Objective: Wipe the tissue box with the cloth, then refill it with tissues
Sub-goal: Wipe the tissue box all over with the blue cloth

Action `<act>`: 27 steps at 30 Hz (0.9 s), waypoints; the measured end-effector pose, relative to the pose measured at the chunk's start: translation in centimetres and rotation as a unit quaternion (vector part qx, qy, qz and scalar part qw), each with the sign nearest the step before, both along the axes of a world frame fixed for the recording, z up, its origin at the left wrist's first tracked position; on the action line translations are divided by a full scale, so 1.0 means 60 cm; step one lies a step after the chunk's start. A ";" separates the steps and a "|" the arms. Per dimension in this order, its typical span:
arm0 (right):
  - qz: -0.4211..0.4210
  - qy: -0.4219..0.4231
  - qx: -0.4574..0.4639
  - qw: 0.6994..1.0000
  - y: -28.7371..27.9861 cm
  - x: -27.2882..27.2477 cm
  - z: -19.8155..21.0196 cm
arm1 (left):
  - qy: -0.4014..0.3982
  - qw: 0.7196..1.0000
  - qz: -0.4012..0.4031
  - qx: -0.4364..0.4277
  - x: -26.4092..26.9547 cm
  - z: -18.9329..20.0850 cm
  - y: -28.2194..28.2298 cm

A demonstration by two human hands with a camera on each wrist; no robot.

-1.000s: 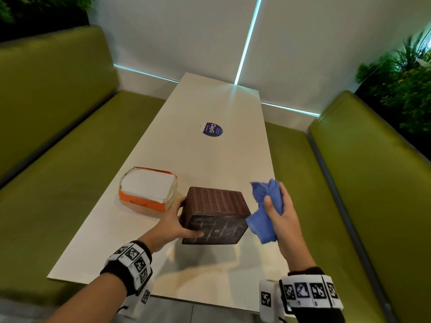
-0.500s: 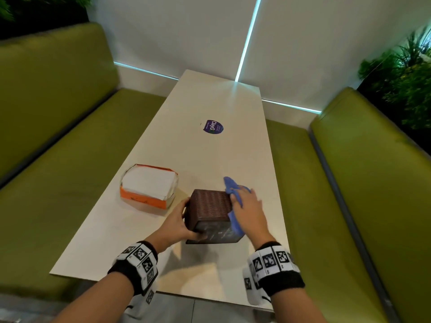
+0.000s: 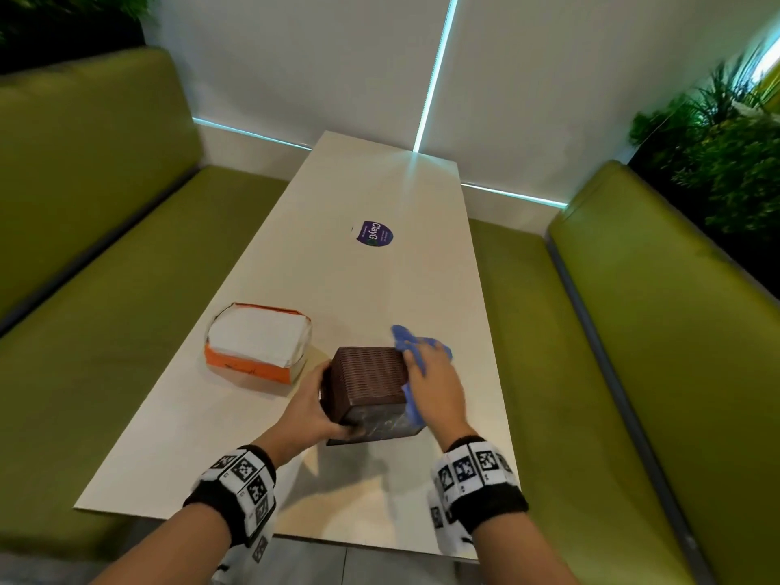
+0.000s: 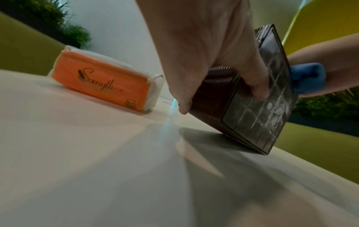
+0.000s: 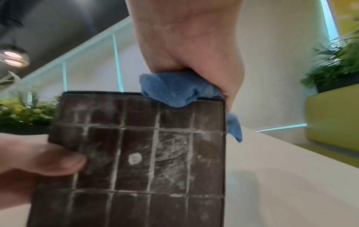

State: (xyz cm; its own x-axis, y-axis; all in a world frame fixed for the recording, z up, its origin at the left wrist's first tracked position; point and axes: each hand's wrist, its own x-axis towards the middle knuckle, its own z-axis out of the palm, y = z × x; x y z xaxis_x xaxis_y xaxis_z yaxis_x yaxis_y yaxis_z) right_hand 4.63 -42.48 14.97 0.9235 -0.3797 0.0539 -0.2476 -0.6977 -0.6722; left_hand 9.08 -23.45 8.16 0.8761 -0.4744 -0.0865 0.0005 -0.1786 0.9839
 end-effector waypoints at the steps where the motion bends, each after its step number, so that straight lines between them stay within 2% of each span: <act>1: -0.040 0.000 0.018 0.999 -0.014 0.000 -0.001 | -0.003 1.000 -0.006 0.003 0.001 0.001 -0.001; 3: -0.066 0.016 0.009 0.998 -0.006 0.001 0.001 | -0.012 1.000 -0.006 0.005 0.003 0.006 -0.007; 4: -0.047 0.025 -0.016 0.998 0.012 0.003 0.005 | -0.015 1.000 -0.005 0.004 0.004 0.011 -0.011; 6: 0.042 0.017 -0.071 0.996 0.073 -0.001 0.010 | -0.020 1.000 -0.003 -0.005 0.002 0.015 -0.014; 9: 0.136 -0.013 -0.066 0.988 0.126 -0.019 0.017 | -0.021 0.999 -0.002 -0.026 -0.005 0.008 -0.016; 11: 0.115 -0.021 -0.012 0.993 0.097 -0.019 0.009 | -0.025 1.000 0.003 -0.003 -0.007 0.001 -0.013; 13: 0.038 -0.015 0.030 0.999 0.042 -0.016 -0.005 | -0.033 0.999 0.006 0.021 -0.005 -0.006 -0.008; 16: -0.056 -0.025 0.044 0.997 -0.007 -0.012 -0.008 | -0.034 0.999 -0.003 0.037 -0.004 -0.003 -0.007; 18: -0.034 -0.011 0.002 0.999 0.020 -0.009 -0.002 | -0.030 0.999 -0.004 0.028 -0.003 0.000 -0.011; 20: 0.054 -0.005 -0.051 0.997 0.075 -0.014 0.001 | -0.033 0.999 -0.002 0.007 -0.006 0.003 -0.013; 23: 0.147 -0.021 -0.063 0.987 0.116 -0.028 -0.003 | -0.020 0.999 0.005 -0.027 -0.012 -0.002 -0.014; 25: 0.122 -0.029 -0.031 0.992 0.085 -0.027 -0.008 | -0.043 0.999 0.008 -0.016 -0.014 -0.002 -0.013; 27: 0.052 -0.032 -0.011 0.998 0.039 -0.022 -0.014 | -0.048 0.999 0.016 -0.005 -0.015 0.000 -0.016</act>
